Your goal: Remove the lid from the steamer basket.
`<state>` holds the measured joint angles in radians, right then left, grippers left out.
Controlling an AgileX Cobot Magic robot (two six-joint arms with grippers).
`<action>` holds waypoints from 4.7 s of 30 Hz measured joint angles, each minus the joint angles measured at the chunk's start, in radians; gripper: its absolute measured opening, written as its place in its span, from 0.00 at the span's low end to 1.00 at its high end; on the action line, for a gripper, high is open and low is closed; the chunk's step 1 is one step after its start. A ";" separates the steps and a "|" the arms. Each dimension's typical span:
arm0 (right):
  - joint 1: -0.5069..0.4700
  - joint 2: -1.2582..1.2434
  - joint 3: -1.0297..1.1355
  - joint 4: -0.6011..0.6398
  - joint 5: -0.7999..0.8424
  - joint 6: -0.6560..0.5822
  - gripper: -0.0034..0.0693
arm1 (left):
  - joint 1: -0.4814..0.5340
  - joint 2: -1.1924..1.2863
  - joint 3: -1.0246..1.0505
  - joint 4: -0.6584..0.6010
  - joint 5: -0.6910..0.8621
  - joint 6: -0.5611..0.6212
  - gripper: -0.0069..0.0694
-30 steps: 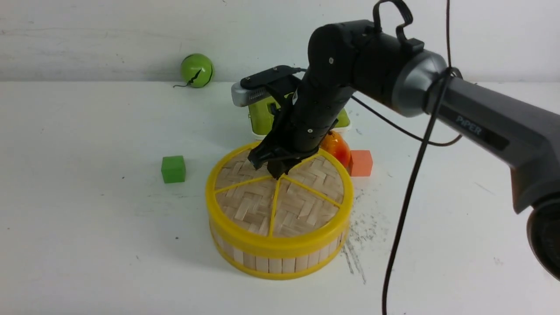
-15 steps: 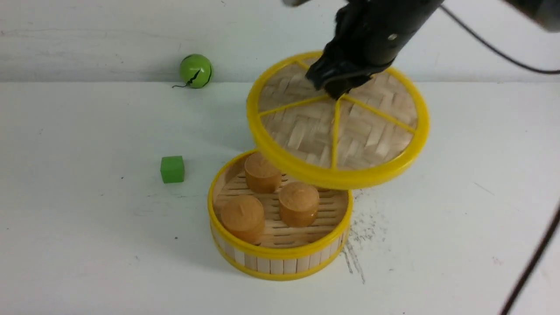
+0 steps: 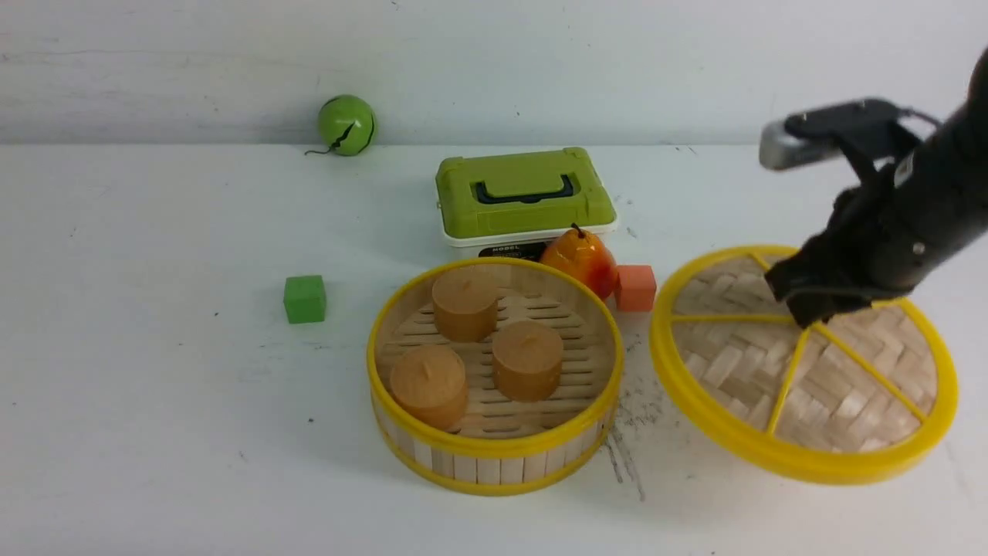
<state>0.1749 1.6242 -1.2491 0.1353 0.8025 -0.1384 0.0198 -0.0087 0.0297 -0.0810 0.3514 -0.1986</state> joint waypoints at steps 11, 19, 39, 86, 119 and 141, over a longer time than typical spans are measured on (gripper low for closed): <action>-0.032 0.150 0.113 0.003 -0.231 0.000 0.19 | 0.000 0.000 0.000 0.000 0.000 0.000 0.40; -0.035 0.141 0.109 0.068 -0.207 0.000 0.43 | 0.000 0.000 0.000 0.000 0.000 0.000 0.40; -0.035 -0.882 0.330 0.145 -0.198 -0.053 0.08 | 0.000 0.000 0.000 -0.001 0.000 0.000 0.40; -0.163 -1.634 1.275 -0.086 -0.527 0.180 0.02 | 0.000 0.000 0.000 -0.001 0.000 0.000 0.40; -0.164 -1.634 1.269 -0.116 -0.419 0.182 0.03 | 0.000 0.000 0.000 -0.001 0.000 0.000 0.40; -0.164 -1.634 1.269 -0.116 -0.419 0.183 0.06 | 0.000 0.000 0.000 -0.001 0.000 0.000 0.40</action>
<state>0.0109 -0.0094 0.0196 0.0190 0.3830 0.0441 0.0198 -0.0087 0.0297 -0.0820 0.3514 -0.1986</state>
